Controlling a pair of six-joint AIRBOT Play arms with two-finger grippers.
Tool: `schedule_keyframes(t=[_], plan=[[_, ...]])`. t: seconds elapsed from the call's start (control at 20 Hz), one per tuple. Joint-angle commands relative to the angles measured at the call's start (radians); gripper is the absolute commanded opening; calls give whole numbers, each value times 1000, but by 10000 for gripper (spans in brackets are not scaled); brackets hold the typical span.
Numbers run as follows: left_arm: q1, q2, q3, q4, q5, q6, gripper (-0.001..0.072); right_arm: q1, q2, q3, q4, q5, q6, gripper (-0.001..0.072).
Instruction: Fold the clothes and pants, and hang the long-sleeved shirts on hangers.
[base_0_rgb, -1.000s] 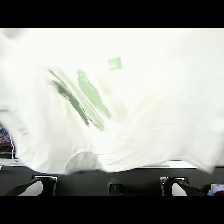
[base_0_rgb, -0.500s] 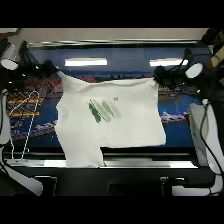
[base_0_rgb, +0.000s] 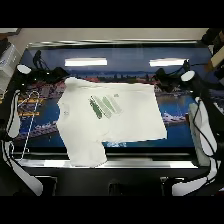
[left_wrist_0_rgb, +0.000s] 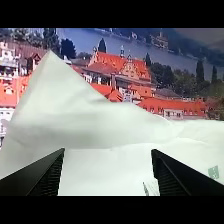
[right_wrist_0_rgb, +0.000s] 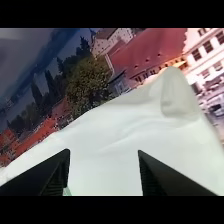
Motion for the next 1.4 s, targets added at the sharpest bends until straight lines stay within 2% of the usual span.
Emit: schedule_keyframes(t=[0.0, 0.15, 0.3, 0.35, 0.55, 0.75, 1.1, 1.35], plan=[[74, 31, 87, -24, -233, -3, 610, -170, 63, 36, 16, 300, -203, 503], [181, 137, -12, -50, -469, 10, 597, -335, 134, 10, -13, 530, -381, 498], [283, 303, -266, -105, -449, 30, 597, -428, 196, -116, -80, 727, -491, 493], [309, 359, -359, -105, -436, 33, 597, -465, 226, -194, -61, 710, -467, 493], [350, 571, -722, -105, -380, 70, 598, -524, 299, -455, -66, 658, -499, 495], [350, 656, -924, -105, -351, 84, 598, -500, 299, -620, -50, 602, -534, 495], [350, 660, -1001, -105, -337, 92, 598, -439, 296, -695, -5, 481, -566, 496], [350, 660, -1001, -84, -351, 92, 598, -330, 289, -700, -60, 523, -536, 496]])
